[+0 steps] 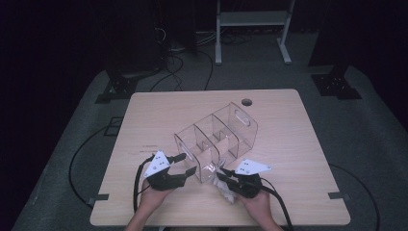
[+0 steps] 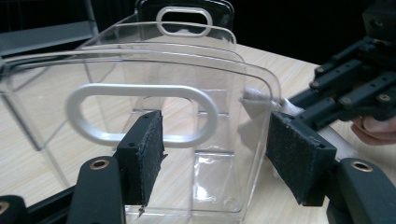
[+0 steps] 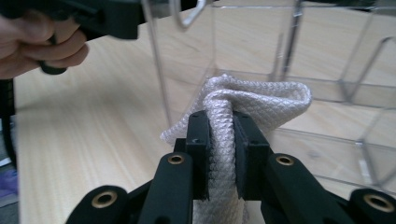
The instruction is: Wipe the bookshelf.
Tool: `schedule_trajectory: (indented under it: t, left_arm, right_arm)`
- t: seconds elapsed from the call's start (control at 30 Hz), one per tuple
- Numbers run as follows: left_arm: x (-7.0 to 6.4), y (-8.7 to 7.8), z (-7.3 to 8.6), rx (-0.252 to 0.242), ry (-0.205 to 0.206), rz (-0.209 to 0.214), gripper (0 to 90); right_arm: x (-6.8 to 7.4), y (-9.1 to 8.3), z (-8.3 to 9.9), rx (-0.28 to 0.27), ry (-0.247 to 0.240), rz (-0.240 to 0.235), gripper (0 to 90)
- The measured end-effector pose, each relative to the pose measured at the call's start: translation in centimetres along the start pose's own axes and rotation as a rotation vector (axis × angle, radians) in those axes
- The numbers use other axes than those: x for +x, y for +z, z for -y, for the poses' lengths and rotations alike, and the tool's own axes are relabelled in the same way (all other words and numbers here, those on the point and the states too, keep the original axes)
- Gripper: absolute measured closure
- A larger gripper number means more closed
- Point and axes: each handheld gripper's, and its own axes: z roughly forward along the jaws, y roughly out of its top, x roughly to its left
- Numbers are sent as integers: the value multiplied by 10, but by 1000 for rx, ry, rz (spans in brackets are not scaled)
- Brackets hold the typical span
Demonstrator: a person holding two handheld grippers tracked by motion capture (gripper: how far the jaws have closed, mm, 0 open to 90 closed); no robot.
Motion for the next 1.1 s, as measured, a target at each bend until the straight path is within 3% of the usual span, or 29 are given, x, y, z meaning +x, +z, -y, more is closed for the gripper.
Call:
schedule_trajectory:
  t: [0.2,0.53,0.83,1.0,1.1]
  left_arm:
    - [12,-6,1,-10,-15,-30,353]
    - [41,-4,-1,-8,-27,-118,302]
    - [58,9,2,6,-52,-131,247]
    - [63,13,5,8,-67,-131,250]
    - [66,13,5,-18,-94,-127,302]
  right_arm:
    - [8,13,4,32,0,-47,775]
    - [14,24,6,52,-1,-73,775]
    - [16,33,8,65,-5,-86,775]
    - [19,33,5,53,-7,-92,775]
    - [21,32,-2,37,-17,-95,775]
